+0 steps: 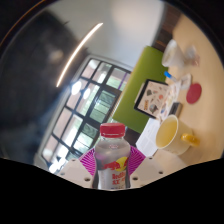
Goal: Pour water
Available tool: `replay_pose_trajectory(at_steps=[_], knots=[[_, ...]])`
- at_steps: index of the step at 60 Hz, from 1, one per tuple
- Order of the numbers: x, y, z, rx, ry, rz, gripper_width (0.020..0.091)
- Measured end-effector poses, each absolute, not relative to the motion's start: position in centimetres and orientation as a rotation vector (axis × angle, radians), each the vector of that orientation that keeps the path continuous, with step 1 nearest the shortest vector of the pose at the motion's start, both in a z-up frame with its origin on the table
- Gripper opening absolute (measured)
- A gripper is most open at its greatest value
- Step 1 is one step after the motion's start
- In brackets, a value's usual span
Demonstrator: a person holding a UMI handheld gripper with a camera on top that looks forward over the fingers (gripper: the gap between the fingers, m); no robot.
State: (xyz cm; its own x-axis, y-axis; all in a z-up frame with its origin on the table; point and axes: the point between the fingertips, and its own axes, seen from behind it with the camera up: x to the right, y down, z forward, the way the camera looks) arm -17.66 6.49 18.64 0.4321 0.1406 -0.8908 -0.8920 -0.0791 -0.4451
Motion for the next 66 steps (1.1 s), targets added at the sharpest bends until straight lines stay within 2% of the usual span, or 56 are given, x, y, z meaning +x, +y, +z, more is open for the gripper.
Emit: replay_pose_trajectory(at_steps=[1,2,3,12,21,26,36,41,46,48,49,55,59,62,63,66], knots=[[-16.3,8.1,17.7,-1.358,0.768,1.053,0.0358],[-17.5,7.1,19.0,-1.334,0.843,1.087,0.0358],[-15.9,9.1,17.8,-1.304,0.881,1.145,0.0356],[-15.0,12.8,14.5,-1.158,1.296,1.495,0.0370],[-13.3,13.4,12.1,-1.024,1.508,1.570,0.0370],[-12.8,13.8,11.6,-0.992,1.548,1.580,0.0372],[-13.3,14.3,13.0,-1.007,1.511,1.630,0.0370],[-15.1,13.8,15.2,-1.118,1.345,1.594,0.0370],[-16.4,12.3,19.7,-1.223,1.007,1.452,0.0373],[-15.8,11.8,21.9,-1.240,0.891,1.338,0.0401],[-15.1,11.6,23.0,-1.238,0.833,1.272,0.0373],[-8.7,9.9,29.3,-1.200,0.546,0.811,0.0370],[-4.6,8.9,32.4,-1.163,0.412,0.575,0.0371],[-1.4,8.4,32.6,-1.144,0.325,0.419,0.0369],[-0.3,8.7,33.6,-1.144,0.304,0.373,0.0369],[2.3,9.4,32.8,-1.161,0.233,0.251,0.0372]])
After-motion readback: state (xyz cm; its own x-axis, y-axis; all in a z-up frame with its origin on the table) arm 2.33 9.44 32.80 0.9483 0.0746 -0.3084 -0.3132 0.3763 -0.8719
